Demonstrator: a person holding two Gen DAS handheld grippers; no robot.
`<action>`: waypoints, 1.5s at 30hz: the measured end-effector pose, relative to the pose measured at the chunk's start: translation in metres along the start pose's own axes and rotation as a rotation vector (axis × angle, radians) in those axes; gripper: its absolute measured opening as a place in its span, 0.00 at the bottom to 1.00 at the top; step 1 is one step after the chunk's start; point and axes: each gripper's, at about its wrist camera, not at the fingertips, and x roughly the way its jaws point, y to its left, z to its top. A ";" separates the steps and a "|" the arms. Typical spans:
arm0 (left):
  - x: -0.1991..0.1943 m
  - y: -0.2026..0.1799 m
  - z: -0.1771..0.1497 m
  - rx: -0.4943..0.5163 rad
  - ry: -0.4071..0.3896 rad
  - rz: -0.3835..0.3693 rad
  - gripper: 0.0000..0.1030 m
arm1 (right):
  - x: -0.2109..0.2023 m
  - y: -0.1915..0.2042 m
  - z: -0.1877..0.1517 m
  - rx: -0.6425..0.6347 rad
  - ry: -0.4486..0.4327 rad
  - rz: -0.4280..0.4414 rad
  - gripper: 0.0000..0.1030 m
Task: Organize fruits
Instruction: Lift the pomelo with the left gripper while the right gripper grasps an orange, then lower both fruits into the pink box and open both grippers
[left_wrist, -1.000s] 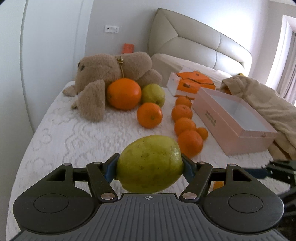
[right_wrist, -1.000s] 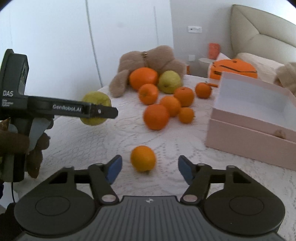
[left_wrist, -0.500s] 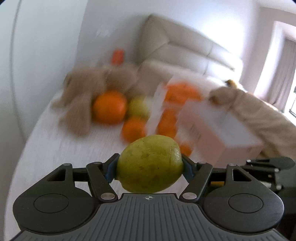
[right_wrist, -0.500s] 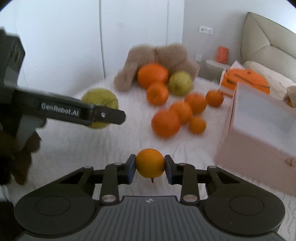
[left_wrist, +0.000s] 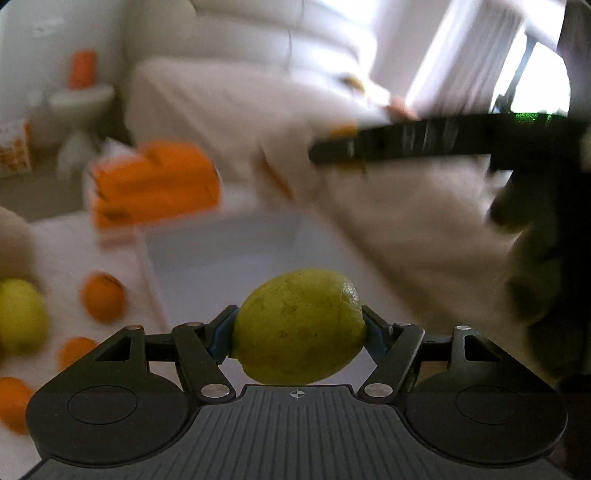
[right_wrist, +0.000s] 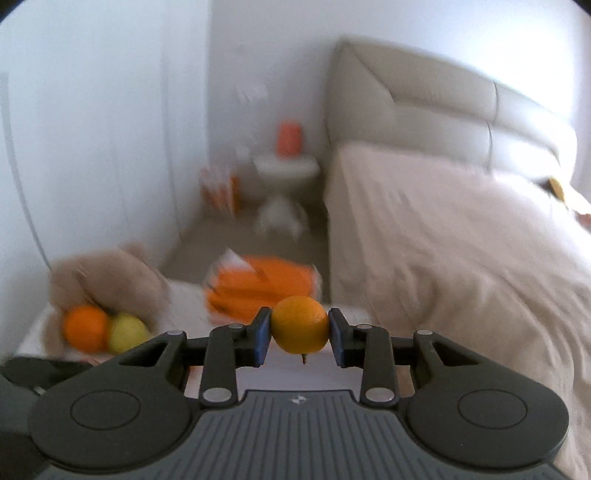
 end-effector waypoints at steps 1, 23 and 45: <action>0.016 -0.005 -0.002 0.019 0.039 0.003 0.72 | 0.009 -0.009 -0.006 0.016 0.028 0.002 0.31; -0.061 0.021 -0.017 0.062 -0.211 -0.019 0.65 | 0.097 -0.035 -0.066 0.121 0.358 0.063 0.46; -0.143 0.161 -0.184 -0.435 -0.559 0.239 0.65 | 0.008 0.178 -0.106 -0.308 -0.032 0.232 0.77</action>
